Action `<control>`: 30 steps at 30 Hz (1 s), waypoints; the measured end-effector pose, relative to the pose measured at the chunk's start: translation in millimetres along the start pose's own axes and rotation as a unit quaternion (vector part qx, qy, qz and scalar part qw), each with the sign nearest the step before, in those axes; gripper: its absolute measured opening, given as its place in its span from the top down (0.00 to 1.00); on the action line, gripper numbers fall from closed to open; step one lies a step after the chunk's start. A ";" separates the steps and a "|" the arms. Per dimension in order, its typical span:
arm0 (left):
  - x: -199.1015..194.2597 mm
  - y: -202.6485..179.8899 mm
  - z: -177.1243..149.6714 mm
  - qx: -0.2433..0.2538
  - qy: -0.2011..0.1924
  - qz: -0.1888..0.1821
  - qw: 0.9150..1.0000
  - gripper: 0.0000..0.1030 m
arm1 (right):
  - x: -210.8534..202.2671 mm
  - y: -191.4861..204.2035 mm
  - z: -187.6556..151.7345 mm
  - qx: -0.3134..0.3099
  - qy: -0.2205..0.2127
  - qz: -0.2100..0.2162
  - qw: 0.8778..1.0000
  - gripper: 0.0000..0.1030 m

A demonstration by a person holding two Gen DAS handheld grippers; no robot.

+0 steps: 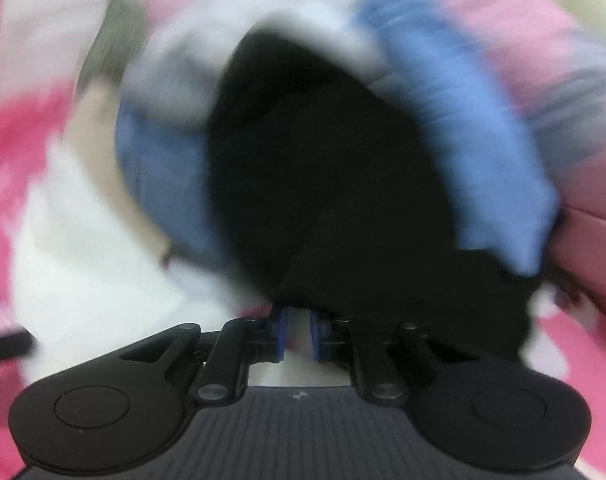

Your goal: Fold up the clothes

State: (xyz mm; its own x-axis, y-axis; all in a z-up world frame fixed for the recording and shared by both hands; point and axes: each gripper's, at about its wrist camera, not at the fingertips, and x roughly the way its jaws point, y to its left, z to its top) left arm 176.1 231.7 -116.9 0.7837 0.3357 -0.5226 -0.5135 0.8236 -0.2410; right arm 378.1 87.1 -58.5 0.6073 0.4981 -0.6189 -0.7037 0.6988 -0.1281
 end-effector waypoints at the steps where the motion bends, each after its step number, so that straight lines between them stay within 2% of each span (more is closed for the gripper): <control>1: -2.6 0.0 0.5 0.000 -0.008 -0.002 1.000 0.04 | -22.3 -15.0 2.3 0.027 -0.017 -0.010 0.999 0.79; 2: -6.3 -0.6 0.7 0.001 -0.018 -0.004 1.000 0.04 | -47.5 -33.2 -0.4 0.061 -0.036 -0.028 0.997 0.75; 3: -10.2 -1.9 0.8 0.004 -0.029 -0.007 1.000 0.03 | -72.7 -51.4 -3.2 0.095 -0.054 -0.047 0.993 0.64; 4: -14.4 -3.7 0.6 0.009 -0.041 -0.013 0.999 0.03 | -98.0 -69.6 -5.9 0.129 -0.072 -0.065 0.987 0.60; 6: -23.0 -9.3 -0.7 0.025 -0.063 -0.032 0.997 0.03 | -133.9 -95.0 -19.8 0.159 -0.076 -0.097 0.980 0.60; 9: -28.3 -20.8 -3.9 0.056 -0.075 -0.065 0.993 0.01 | -152.4 -111.8 -44.5 0.167 -0.040 -0.133 0.976 0.60; 11: -27.4 -28.1 -6.3 0.076 -0.072 -0.074 0.992 0.01 | -149.4 -116.4 -68.5 0.169 -0.008 -0.129 0.977 0.60; 13: -25.2 -33.5 -8.8 0.091 -0.067 -0.070 0.991 0.01 | -133.1 -113.9 -84.1 0.172 0.020 -0.105 0.979 0.61; 18: -12.3 -30.8 -8.7 0.080 -0.034 -0.054 0.995 0.01 | -67.1 -121.5 -92.0 0.191 0.066 -0.073 0.977 0.63; 21: -6.7 -26.1 -8.4 0.066 -0.018 -0.049 0.996 0.01 | -21.3 -127.9 -93.9 0.195 0.092 -0.103 0.971 0.63; 25: -5.3 -25.5 -11.1 0.069 -0.011 -0.048 0.996 0.01 | -5.3 -153.5 -81.3 0.256 0.068 -0.110 0.958 0.63; 27: -6.4 -25.8 -11.6 0.070 -0.013 -0.049 0.996 0.01 | -3.0 -162.9 -76.1 0.272 0.054 -0.129 0.952 0.64; 29: -7.0 -24.9 -11.5 0.068 -0.014 -0.050 0.996 0.01 | -16.6 -174.5 -73.1 0.301 0.033 -0.146 0.942 0.64; 30: -6.6 -24.3 -10.9 0.066 -0.014 -0.050 0.996 0.01 | -33.4 -181.4 -75.1 0.322 0.015 -0.140 0.936 0.64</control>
State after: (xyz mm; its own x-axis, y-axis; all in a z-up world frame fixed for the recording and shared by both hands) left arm 179.6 204.5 -116.5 0.8392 0.2590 -0.4782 -0.3822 0.9064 -0.1799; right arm 457.8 -94.9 -72.8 0.7176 0.2407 -0.6535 -0.1432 0.9693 0.1997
